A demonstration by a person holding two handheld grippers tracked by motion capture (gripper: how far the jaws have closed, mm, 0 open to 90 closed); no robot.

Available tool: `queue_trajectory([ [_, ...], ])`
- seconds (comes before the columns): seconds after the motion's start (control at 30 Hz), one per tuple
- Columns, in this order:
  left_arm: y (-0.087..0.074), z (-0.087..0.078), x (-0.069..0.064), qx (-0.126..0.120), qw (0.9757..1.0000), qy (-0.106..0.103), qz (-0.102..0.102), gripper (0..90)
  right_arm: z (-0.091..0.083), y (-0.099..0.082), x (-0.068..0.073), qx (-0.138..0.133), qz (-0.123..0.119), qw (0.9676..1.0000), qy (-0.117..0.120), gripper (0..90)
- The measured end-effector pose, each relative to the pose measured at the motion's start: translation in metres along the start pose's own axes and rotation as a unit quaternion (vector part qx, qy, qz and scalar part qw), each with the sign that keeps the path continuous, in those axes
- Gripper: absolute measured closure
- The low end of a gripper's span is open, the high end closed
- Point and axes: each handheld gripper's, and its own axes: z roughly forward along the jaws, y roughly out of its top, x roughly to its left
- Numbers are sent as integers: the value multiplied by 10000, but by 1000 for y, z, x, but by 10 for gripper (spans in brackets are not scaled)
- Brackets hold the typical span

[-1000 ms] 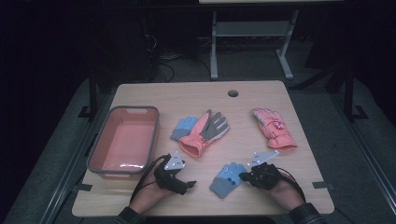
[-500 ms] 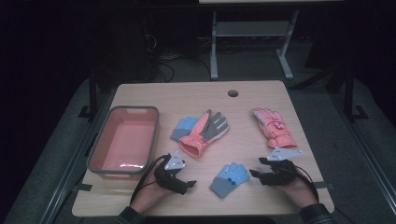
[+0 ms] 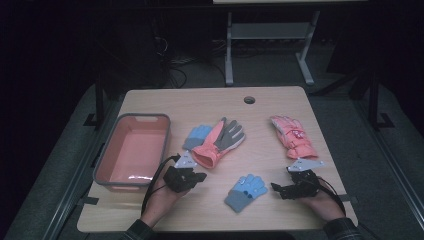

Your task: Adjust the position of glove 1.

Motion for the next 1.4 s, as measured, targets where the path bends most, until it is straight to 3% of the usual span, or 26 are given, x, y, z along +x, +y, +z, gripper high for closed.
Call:
queue_trajectory([
  [0.13, 13, -3, 2, -64, 9999, 66, -47, 894, 1, -2, 0, -76, 46, 10000, 25, 121],
  [0.2, 28, -4, 7, -143, 9996, 214, -89, 894, 1, -2, 0, -91, 47, 9999, 28, 118],
  [0.33, 42, -1, 16, -162, 9992, 358, -111, 895, 1, -2, 0, -71, 21, 10000, 32, 112],
  [0.6, 74, 19, 41, -152, 9964, 812, -186, 895, 1, -2, 0, -64, 16, 10000, 44, 106],
  [0.7, 82, 29, 52, -151, 9950, 932, -328, 895, 1, -2, 0, -61, 14, 10000, 48, 104],
  [0.73, 86, 37, 60, -110, 9936, 1047, -398, 895, 1, -2, 0, -61, 13, 10000, 47, 104],
  [0.8, 87, 39, 63, -99, 9931, 1088, -426, 895, 1, -2, 0, -61, 11, 10000, 48, 104],
  [0.87, 89, 46, 71, -91, 9909, 1235, -524, 895, 1, -2, 0, -60, 12, 10000, 49, 103],
  [0.9, 90, 53, 80, -14, 9879, 1444, -571, 895, 1, -2, 0, -54, 8, 10000, 51, 102],
  [0.97, 90, 56, 83, 24, 9867, 1513, -591, 895, 1, -2, 0, -52, 8, 10000, 54, 102],
  [1.03, 87, 65, 91, 255, 9844, 1633, -602, 895, 1, -2, 0, -49, 7, 10000, 60, 102],
  [1.1, 86, 67, 93, 306, 9841, 1637, -610, 895, 1, -2, 0, -47, 6, 10000, 66, 102],
  [1.27, 82, 77, 94, 392, 9867, 1448, -629, 895, 1, -2, 0, -47, 4, 10000, 73, 102],
  [1.4, 83, 85, 89, 329, 9902, 1195, -648, 895, 1, -2, 0, -48, 10, 10000, 73, 102],
])
